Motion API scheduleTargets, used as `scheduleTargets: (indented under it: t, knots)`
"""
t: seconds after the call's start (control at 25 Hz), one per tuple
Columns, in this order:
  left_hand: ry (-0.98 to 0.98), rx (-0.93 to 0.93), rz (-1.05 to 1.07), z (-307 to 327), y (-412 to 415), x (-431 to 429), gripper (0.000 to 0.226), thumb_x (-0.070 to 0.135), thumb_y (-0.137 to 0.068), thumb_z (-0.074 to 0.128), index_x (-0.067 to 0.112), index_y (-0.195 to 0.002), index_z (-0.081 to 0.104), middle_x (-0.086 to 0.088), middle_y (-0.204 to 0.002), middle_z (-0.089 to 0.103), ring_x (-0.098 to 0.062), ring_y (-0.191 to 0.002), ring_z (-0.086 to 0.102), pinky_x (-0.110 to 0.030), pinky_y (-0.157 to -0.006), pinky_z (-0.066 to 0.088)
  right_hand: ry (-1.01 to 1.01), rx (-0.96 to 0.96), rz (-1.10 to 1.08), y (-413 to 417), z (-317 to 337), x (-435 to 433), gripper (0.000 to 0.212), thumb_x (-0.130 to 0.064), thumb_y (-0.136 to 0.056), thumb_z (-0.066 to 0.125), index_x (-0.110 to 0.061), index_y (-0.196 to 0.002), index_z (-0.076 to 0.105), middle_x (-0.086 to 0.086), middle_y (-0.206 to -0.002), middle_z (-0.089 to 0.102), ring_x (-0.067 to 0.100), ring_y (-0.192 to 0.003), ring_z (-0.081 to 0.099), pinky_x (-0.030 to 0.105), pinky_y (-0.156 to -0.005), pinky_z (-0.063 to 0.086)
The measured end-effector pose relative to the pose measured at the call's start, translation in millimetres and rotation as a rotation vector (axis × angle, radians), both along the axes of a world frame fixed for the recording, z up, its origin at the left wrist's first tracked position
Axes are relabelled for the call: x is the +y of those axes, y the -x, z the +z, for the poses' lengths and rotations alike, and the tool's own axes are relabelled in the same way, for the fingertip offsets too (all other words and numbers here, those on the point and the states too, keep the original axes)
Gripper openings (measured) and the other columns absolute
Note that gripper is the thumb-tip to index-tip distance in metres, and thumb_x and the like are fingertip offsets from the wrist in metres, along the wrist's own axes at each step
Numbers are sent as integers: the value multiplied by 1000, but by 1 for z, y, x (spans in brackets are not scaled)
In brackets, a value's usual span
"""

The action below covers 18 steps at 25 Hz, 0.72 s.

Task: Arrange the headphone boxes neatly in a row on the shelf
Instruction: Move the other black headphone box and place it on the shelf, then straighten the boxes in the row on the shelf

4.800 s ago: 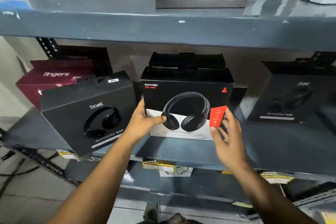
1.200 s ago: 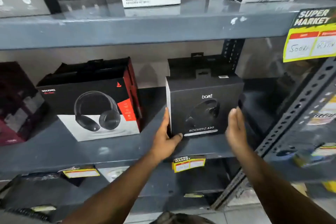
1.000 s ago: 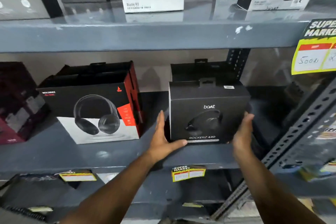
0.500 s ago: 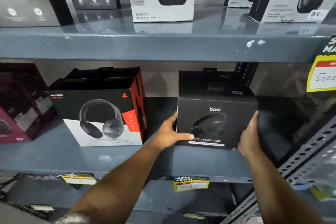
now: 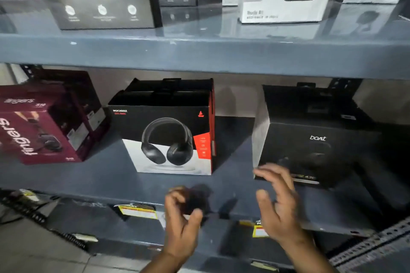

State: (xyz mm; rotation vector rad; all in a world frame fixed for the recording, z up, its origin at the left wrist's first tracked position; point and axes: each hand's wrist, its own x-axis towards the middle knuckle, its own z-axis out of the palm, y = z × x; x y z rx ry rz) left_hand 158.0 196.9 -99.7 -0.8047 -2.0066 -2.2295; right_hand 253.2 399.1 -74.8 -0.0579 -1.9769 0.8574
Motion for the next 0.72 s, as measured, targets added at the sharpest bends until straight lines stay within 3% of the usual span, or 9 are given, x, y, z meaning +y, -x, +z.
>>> scheduleTargets:
  t: [0.08, 0.16, 0.24, 0.32, 0.4, 0.52, 0.56, 0.64, 0.72]
  knots:
    - [-70, -66, 350, -1, 72, -45, 43, 32, -92, 43, 17, -132, 40, -4, -134, 46, -12, -126, 47, -23, -110, 36, 173, -172, 171, 58, 24, -33, 53, -51, -99, 42, -25, -145, 47, 0, -150, 47, 13, -140, 44, 24, -117, 31]
    - [-185, -411, 365, 40, 144, -49, 51, 26, -102, 27, 5, -148, 32, -13, -146, 43, -19, -134, 43, -23, -114, 35, 686, -228, 156, 113, 49, -30, 58, -47, -103, 35, -15, -152, 38, 4, -158, 39, 15, -145, 39, 31, -123, 27]
    - [-179, -611, 25, 64, 187, -46, 66, 51, -104, 10, 15, -140, 52, -8, -136, 61, -13, -118, 59, -21, -99, 48, 1115, -216, 222, 158, 67, -28, 66, -58, -104, 19, -18, -140, 58, 5, -146, 59, 15, -128, 61, 33, -110, 47]
    - [-146, -784, -277, 64, 211, -47, 91, 74, -91, 3, 27, -106, 80, -1, -108, 79, -13, -96, 75, -28, -82, 60, 1360, -132, 319, 179, 64, -45, 84, -67, -100, 10, -26, -100, 83, 0, -103, 82, 11, -88, 79, 28, -73, 64]
    - [-82, -876, -479, 52, 222, -50, 97, 84, -82, 6, 27, -102, 82, -6, -112, 79, -21, -98, 76, -34, -82, 62, 1483, -79, 436, 183, 57, -56, 89, -67, -100, 9, -20, -94, 85, 6, -90, 83, 17, -84, 80, 33, -72, 65]
    - [45, -846, -487, 61, 233, -50, 102, 87, -73, 14, 20, -131, 65, -12, -138, 64, -22, -116, 68, -33, -92, 57, 1413, -28, 579, 171, 53, -75, 86, -63, -101, 22, 7, -142, 49, 38, -144, 48, 43, -141, 42, 54, -121, 27]
    - [10, -797, -543, 58, 228, -64, 102, 87, -74, 15, 19, -134, 61, -10, -140, 62, -20, -120, 66, -30, -93, 55, 1274, -17, 406, 173, 54, -80, 86, -64, -101, 21, 6, -139, 54, 33, -140, 56, 34, -140, 46, 53, -122, 28]
    - [-6, -705, -470, 45, 217, -97, 104, 90, -75, 20, 18, -144, 49, -2, -149, 52, -18, -136, 51, -27, -109, 41, 908, -106, -65, 166, 65, -91, 76, -60, -104, 21, -1, -118, 67, 21, -108, 76, -2, -99, 71, 54, -110, 45]
    - [-7, -533, -230, 28, 224, -149, 88, 86, -76, 40, 25, -139, 52, 2, -150, 51, -16, -138, 50, -33, -118, 35, 632, 14, -471, 187, 29, -152, 64, -50, -105, 32, 6, -111, 62, 25, -98, 68, -6, -83, 64, 56, -96, 48]
